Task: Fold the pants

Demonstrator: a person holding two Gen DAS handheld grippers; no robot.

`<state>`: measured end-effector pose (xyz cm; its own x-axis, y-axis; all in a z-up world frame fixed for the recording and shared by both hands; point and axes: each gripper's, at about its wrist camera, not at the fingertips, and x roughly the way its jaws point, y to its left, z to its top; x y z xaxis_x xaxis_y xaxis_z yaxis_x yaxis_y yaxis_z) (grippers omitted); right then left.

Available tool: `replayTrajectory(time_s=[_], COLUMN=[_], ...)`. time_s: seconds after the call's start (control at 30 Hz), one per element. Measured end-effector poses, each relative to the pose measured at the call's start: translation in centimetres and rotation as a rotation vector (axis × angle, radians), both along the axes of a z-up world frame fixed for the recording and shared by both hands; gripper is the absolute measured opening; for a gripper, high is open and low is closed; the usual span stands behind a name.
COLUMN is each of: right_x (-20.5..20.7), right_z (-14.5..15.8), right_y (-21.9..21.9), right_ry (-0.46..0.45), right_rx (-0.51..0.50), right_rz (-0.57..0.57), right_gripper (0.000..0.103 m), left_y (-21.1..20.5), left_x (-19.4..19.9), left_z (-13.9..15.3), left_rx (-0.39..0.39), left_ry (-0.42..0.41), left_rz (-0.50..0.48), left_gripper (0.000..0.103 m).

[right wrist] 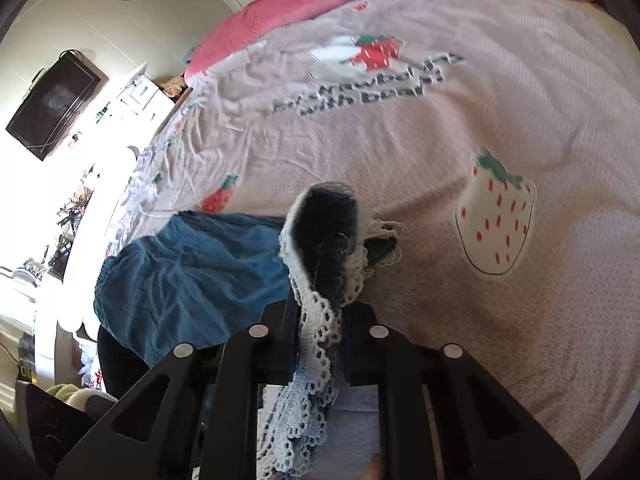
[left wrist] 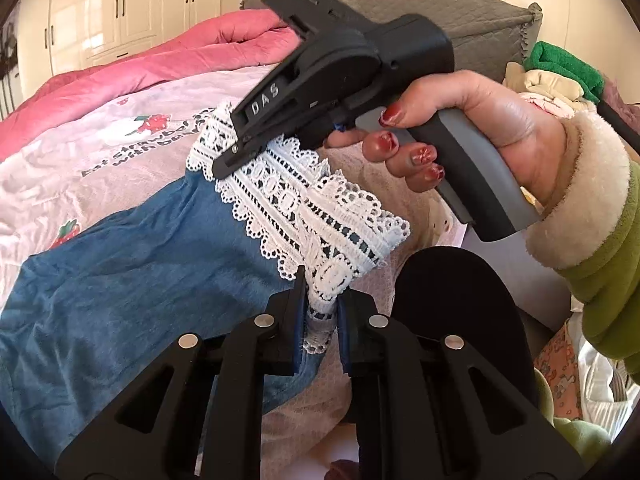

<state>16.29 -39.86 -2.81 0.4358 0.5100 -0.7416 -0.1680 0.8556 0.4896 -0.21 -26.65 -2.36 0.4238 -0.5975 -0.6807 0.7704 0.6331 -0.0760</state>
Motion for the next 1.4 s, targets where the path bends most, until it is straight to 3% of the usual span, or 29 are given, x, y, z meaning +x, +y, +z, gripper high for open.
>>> replayTrajectory(time_s=[0.3, 0.53, 0.87, 0.97, 1.03, 1.1, 1.23, 1.4], right_x=[0.2, 1.6, 4.4, 4.9, 5.1, 5.1, 4.7, 4.9], right_z=[3.3, 4.4, 1.7, 0.7, 1.0, 1.9, 4.5, 5.7], right_y=[4.4, 12.2, 25.2, 27.4, 28.1, 28.1, 27.2, 24.4], right_ry=[-0.05, -0.056, -0.007, 0.014, 0.022, 0.011, -0.051, -0.1], right_rx=[-0.005, -0.078, -0.293, -0.335, -0.29, -0.248, -0.178, -0.174], right_rz=[-0.004, 0.077, 0.16, 0.167, 0.18, 0.194, 0.219, 0.203], right_gripper=[0.014, 0.013, 0.013, 0.025, 0.041, 0.048, 0.054, 0.058], left_y=[3.8, 9.0, 17.6, 19.0, 19.5, 19.9, 20.9, 22.2], left_x=[0.2, 0.2, 1.3, 1.5, 1.3, 1.3, 1.1, 0.6], left_z=[1.3, 1.6, -0.7, -1.3, -1.3, -1.3, -0.8, -0.2], left_rx=[-0.049, -0.095, -0.143, -0.163, -0.161, -0.167, -0.187, -0.178], left_ry=[-0.001, 0.039, 0.138, 0.169, 0.167, 0.174, 0.186, 0.19], left_rz=[0.055, 0.151, 0.303, 0.329, 0.338, 0.342, 0.366, 0.421], left_gripper=[0.007, 0.007, 0.008, 0.011, 0.016, 0.023, 0.037, 0.045])
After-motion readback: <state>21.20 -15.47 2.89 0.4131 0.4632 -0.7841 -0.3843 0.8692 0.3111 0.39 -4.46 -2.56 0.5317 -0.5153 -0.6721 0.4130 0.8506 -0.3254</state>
